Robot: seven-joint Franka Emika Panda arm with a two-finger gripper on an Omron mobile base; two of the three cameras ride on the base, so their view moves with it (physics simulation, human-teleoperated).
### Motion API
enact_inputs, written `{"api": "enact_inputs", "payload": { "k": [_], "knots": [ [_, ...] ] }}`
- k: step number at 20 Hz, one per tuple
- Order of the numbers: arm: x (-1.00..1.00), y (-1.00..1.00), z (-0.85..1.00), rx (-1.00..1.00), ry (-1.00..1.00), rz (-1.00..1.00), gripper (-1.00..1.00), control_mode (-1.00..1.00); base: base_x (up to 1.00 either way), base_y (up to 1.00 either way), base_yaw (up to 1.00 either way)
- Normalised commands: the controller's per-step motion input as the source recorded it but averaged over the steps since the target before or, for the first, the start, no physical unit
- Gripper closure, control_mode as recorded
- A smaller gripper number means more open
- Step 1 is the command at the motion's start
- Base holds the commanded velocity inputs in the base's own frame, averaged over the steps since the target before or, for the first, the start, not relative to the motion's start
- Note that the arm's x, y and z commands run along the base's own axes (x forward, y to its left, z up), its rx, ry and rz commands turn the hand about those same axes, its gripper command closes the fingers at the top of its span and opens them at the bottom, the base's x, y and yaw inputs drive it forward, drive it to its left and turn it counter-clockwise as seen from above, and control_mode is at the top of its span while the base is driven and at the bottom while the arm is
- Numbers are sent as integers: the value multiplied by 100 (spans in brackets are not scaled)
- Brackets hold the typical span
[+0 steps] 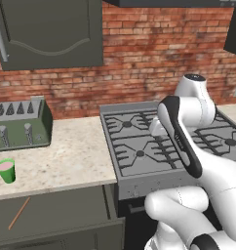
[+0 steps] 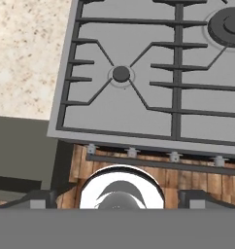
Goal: Pick up the straw from the left drawer and put it inside the smoothie cup.
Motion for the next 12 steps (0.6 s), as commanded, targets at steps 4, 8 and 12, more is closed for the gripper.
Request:
{"api": "enact_inputs", "payload": {
  "k": [4, 8, 12],
  "knots": [
    [0, 0, 0, 0, 4, 0, -100, -100, 0, 0, 0],
    [0, 0, -2, 0, 4, 0, -100, -100, 0, 0, 0],
    [-2, 0, -12, 0, 0, 0, -100, -100, 0, 0, 0]
  ]
}}
